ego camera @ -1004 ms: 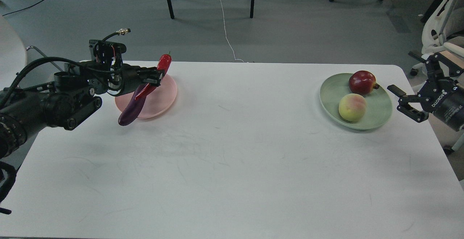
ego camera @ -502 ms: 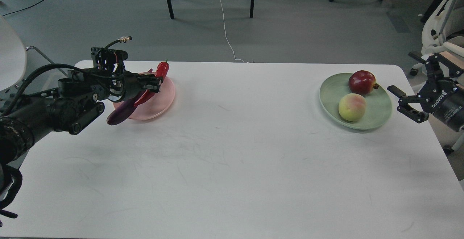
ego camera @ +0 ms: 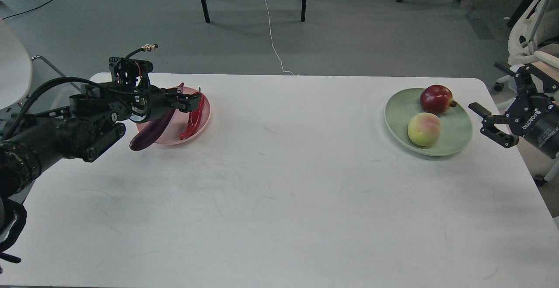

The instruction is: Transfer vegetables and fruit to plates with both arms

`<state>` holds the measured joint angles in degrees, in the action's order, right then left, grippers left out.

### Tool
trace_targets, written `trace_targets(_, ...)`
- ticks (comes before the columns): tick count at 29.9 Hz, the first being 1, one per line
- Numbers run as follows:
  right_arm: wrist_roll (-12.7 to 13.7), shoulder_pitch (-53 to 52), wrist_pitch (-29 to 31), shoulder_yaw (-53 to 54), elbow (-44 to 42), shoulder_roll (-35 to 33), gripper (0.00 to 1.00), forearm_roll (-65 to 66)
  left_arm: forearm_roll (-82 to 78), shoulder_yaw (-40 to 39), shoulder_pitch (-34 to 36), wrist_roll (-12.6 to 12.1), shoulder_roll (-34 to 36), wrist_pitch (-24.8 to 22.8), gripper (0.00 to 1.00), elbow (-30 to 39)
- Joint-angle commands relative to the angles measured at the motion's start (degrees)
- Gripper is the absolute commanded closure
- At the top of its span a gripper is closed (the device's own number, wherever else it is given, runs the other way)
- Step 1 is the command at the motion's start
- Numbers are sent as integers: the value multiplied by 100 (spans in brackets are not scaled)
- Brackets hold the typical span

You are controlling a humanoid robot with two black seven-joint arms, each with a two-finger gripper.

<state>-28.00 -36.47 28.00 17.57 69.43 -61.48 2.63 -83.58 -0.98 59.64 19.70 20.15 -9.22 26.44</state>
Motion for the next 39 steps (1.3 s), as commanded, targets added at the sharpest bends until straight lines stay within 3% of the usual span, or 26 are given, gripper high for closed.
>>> trace_targets(1,0,0,0,1,-8,-4,1,1,261,-95,126,148,33,121,6,63)
trace_targets(5,0,0,-22,-8,-17,39,1,10,1062,-104,285,456,51,210,2,177)
trace_targets(7,0,0,-198,0,-8,118,1,1,1999,-253,285,798,138,245,2,780)
trace_targets(10,0,-1,-479,9,-52,338,1,10,3064,-578,180,830,384,254,1,1738)
trace_targets(12,0,0,-559,9,-52,382,1,10,3295,-675,127,830,438,254,2,1943)
trace_targets(13,0,0,-916,44,-61,513,1,10,3983,-1198,-377,830,551,245,1,2622)
trace_targets(17,0,-9,-1639,80,-26,847,1,10,4297,-2781,-1321,817,543,210,1,3585)
trace_targets(19,0,-27,-1736,80,1,1006,1,1,4350,-3537,-1883,625,491,192,2,4042)
trace_targets(22,0,-18,-1737,80,44,1094,1,-8,4700,-4373,-2735,-174,359,192,1,4614)
trace_targets(24,0,-18,-1719,80,45,1190,1,-8,4973,-4866,-3324,-518,184,192,2,4782)
trace_targets(28,0,-18,-1544,88,53,1252,1,-104,4992,-5368,-3880,-598,-89,166,2,4721)
trace_targets(32,0,0,-587,80,45,1270,1,-122,4974,-5614,-4187,-598,-142,-158,2,4633)
trace_targets(39,0,0,-532,114,36,1472,1,-113,4712,-5817,-4566,-599,-318,-405,1,4659)
